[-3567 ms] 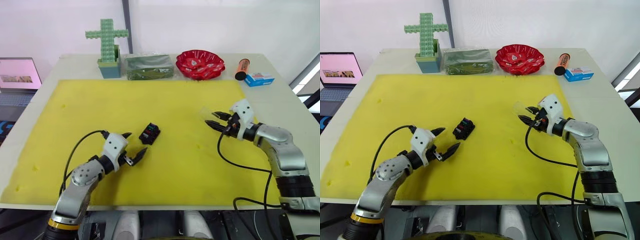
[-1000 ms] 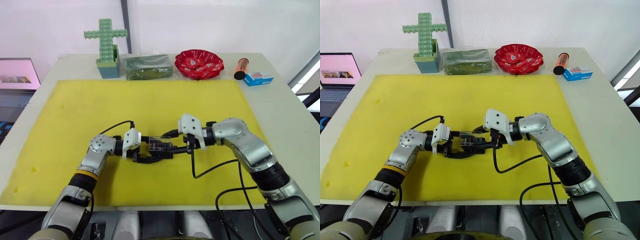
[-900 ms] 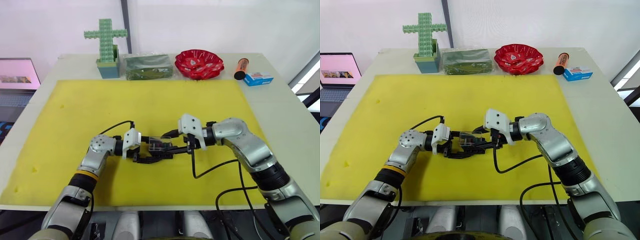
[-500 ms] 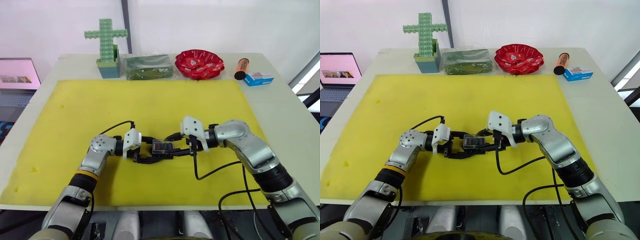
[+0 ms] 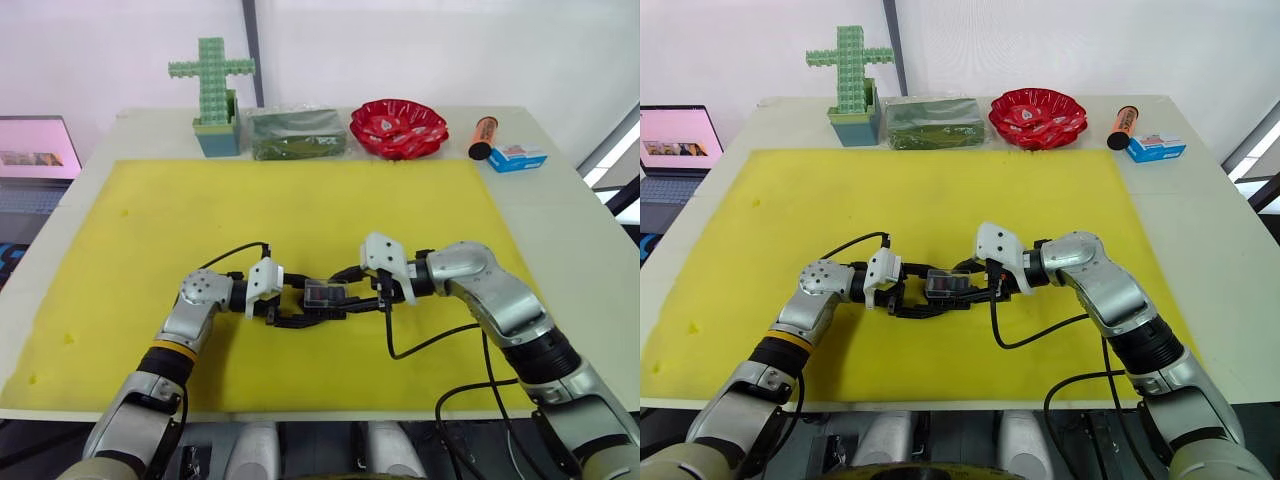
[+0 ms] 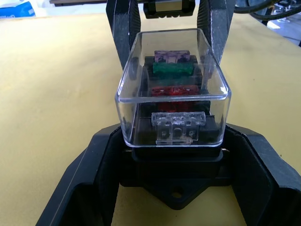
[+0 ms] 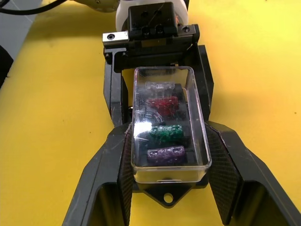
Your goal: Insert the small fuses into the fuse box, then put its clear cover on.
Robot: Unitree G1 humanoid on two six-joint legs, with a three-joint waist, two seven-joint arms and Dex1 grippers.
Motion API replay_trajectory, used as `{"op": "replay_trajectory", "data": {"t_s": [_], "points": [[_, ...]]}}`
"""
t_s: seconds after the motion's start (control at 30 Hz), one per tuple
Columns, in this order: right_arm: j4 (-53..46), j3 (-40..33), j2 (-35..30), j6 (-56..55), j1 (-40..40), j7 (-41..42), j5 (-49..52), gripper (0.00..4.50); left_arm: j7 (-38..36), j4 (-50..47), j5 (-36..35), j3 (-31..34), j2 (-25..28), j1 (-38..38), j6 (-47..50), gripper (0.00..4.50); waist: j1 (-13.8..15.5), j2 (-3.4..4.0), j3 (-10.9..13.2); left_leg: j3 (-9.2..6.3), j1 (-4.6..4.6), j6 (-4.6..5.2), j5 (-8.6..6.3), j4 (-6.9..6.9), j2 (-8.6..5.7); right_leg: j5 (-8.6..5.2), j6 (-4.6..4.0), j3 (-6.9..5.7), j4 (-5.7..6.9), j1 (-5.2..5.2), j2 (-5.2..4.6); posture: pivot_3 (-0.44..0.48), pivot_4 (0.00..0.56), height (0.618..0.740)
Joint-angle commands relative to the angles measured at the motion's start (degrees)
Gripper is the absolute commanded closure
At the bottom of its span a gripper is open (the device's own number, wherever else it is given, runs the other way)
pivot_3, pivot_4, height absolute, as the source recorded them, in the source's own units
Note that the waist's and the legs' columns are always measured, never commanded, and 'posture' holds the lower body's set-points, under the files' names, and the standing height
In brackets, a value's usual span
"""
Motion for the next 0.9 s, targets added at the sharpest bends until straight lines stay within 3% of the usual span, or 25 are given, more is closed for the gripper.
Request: {"op": "replay_trajectory", "data": {"t_s": [0.03,0.17,0.37,0.6,0.73,0.9], "points": [[-0.2,-0.8,-0.3,0.4,-0.6,0.5,0.2,1.33,-1.3,-0.8,0.0,-0.2,0.1,0.7,-0.5,1.69,0.0,0.0,0.0,0.0,0.0,0.0,0.0,0.0,0.0,0.0,0.0,0.0,0.0,0.0,0.0,0.0,0.15,0.74],[-0.2,-1.2,-0.3,0.1,-0.7,0.4,0.1,0.11,-1.3,-0.7,0.0,-0.2,0.1,0.7,-0.5,1.69,0.0,0.0,0.0,0.0,0.0,0.0,0.0,0.0,0.0,0.0,0.0,0.0,0.0,0.0,0.0,0.0,0.15,0.74],[-1.8,-3.6,-1.5,0.0,-0.4,0.1,1.2,0.04,-1.1,-0.6,0.0,-0.1,0.0,0.6,-0.6,1.69,0.0,0.0,0.0,0.0,0.0,0.0,0.0,0.0,0.0,0.0,0.0,0.0,0.0,0.0,0.0,0.0,0.15,0.74],[-8.9,-16.7,3.1,5.9,-4.0,-6.9,13.0,0.04,-0.7,-0.4,0.0,0.3,0.0,0.6,-0.7,1.69,0.0,0.0,0.0,-0.03,0.0,0.0,0.0,-0.02,0.01,0.0,0.01,0.0,0.01,0.0,0.0,0.0,0.15,0.74],[-9.8,-17.4,4.3,5.0,-6.0,-8.4,13.9,1.26,-0.9,-0.1,0.1,0.5,0.2,0.5,-0.9,1.69,0.0,0.0,0.0,-0.05,0.0,0.0,0.0,-0.02,0.01,0.0,0.01,-0.03,0.01,0.0,0.0,0.0,0.15,0.74],[-9.0,-16.3,5.8,5.0,-7.2,-9.6,14.4,3.1,-0.6,0.9,0.2,0.8,0.0,-0.2,-1.4,1.69,0.0,0.0,0.0,-0.05,0.0,0.0,0.0,-0.02,0.01,0.0,0.01,-0.03,0.01,0.0,0.0,0.0,0.15,0.74]]}}
